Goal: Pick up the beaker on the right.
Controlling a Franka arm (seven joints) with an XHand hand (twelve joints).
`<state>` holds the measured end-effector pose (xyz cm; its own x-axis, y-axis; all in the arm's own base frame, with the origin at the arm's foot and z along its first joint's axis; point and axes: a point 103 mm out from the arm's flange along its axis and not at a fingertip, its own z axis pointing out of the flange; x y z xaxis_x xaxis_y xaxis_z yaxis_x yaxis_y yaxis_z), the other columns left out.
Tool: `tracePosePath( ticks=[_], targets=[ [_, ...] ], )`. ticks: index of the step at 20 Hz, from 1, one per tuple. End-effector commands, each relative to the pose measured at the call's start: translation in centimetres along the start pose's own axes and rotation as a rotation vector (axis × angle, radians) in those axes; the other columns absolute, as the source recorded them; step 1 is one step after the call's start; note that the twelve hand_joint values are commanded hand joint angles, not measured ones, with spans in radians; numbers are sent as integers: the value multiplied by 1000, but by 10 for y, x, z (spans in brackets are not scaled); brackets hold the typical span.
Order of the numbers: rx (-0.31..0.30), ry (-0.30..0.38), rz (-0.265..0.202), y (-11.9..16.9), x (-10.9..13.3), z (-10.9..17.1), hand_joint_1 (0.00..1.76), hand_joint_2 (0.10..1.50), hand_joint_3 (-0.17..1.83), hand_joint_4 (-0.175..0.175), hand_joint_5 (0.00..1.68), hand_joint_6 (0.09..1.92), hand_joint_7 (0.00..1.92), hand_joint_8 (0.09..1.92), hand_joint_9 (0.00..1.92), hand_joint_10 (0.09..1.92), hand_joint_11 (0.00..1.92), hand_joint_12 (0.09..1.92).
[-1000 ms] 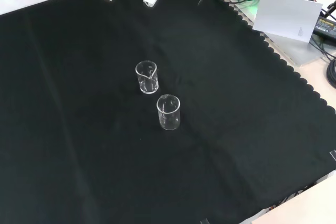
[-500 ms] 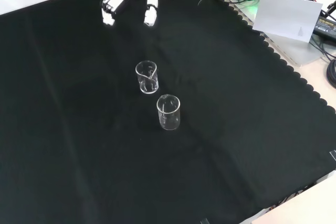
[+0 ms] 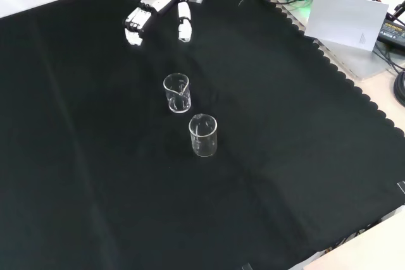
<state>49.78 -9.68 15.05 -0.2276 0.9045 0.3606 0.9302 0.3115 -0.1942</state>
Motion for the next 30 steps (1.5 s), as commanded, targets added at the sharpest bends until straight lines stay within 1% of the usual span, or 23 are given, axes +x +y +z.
tracePosePath(
  ticks=[1, 4, 7, 11, 13, 16, 20, 22, 26, 30],
  targets=[
    [0, -8, -46, 8, 5, 18, 514, 723, 114, 9, 149, 87, 106, 475, 172, 617, 0, 875],
    [7, -12, -64, 14, 9, 30, 574, 711, 115, 7, 144, 87, 108, 477, 206, 620, 0, 950],
    [20, -7, -75, 22, 14, 42, 650, 706, 118, 4, 131, 87, 105, 477, 213, 616, 0, 977],
    [27, 29, -92, 29, 13, 53, 723, 718, 132, 3, 126, 87, 105, 478, 214, 611, 0, 981],
    [26, 56, -98, 32, 12, 56, 730, 719, 136, 2, 128, 87, 107, 479, 214, 610, 0, 980],
    [17, 98, -107, 36, 12, 60, 733, 687, 204, -2, 142, 87, 115, 484, 228, 583, 0, 981],
    [15, 134, -125, 41, 13, 68, 734, 572, 448, -6, 168, 87, 130, 492, 238, 573, 0, 987],
    [21, 142, -136, 43, 15, 72, 731, 540, 512, -6, 173, 87, 130, 493, 233, 572, 0, 990],
    [32, 162, -152, 46, 16, 79, 720, 526, 537, -4, 178, 87, 122, 491, 220, 568, 0, 991],
    [22, 196, -163, 49, 19, 84, 714, 523, 541, -3, 187, 87, 113, 488, 211, 567, 0, 989]
  ],
)
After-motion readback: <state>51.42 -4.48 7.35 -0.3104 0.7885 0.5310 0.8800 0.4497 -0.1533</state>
